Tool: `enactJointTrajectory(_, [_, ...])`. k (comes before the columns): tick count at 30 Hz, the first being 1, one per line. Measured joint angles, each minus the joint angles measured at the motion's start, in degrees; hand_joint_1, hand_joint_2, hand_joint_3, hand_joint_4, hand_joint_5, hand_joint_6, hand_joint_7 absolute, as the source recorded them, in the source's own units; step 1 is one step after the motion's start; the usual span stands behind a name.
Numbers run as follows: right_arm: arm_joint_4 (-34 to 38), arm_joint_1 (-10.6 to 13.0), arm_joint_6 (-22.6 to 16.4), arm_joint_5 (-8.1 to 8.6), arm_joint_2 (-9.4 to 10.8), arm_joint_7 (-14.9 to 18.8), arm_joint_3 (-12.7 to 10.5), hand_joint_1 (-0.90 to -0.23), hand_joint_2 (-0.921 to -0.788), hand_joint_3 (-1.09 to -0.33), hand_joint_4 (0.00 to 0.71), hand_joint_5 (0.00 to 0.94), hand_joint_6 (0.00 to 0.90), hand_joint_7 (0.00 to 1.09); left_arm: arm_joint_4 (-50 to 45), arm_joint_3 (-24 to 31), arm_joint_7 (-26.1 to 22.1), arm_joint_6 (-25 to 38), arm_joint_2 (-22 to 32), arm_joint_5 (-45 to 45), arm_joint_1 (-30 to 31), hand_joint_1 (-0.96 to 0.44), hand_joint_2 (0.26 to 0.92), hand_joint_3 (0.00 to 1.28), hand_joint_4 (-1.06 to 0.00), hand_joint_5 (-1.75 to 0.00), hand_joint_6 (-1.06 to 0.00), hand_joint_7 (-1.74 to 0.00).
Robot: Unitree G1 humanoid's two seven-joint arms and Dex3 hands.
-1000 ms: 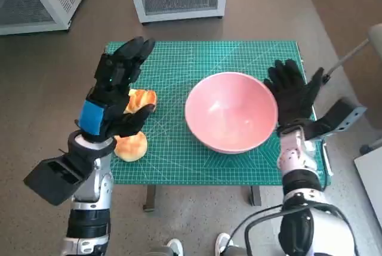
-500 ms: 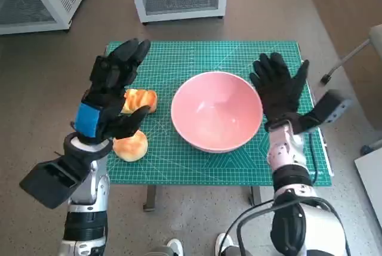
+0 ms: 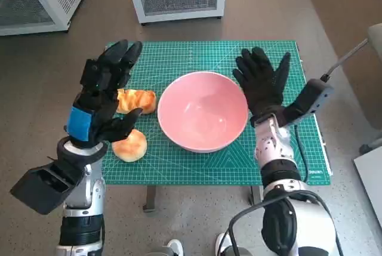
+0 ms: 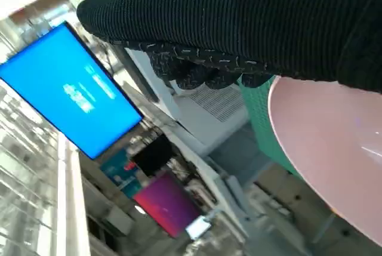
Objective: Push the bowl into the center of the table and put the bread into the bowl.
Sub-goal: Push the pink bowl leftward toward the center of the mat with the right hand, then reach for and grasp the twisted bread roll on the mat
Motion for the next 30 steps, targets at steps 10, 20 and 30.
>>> enactJointTrajectory(10, [-0.96,-0.28,-3.13,-2.24,-0.99,1.32,2.38,-0.353,-0.916,-0.599,0.195,0.013,0.152,0.37,-0.02,1.65,0.01,-0.01,1.45,0.03,1.09,-0.53,0.921,0.34,-0.27,-0.04,-0.08,-0.44])
enactJointTrajectory(20, [-9.49,0.39,-19.17,-2.32,-2.17,12.39,6.18,-0.440,-0.912,-0.583,0.193,0.003,0.067,0.47,2.22,5.19,3.87,-0.08,9.54,9.67,-0.76,-0.53,0.921,0.19,-0.17,0.00,-0.05,-0.33])
enactJointTrajectory(30, [-27.30,8.13,-26.89,2.69,-1.67,25.02,9.87,-0.425,-0.921,-0.555,0.236,0.018,0.058,0.59,2.08,4.27,1.36,12.64,22.58,17.57,-2.69,-0.60,0.887,0.03,-0.01,0.00,-0.01,-0.21])
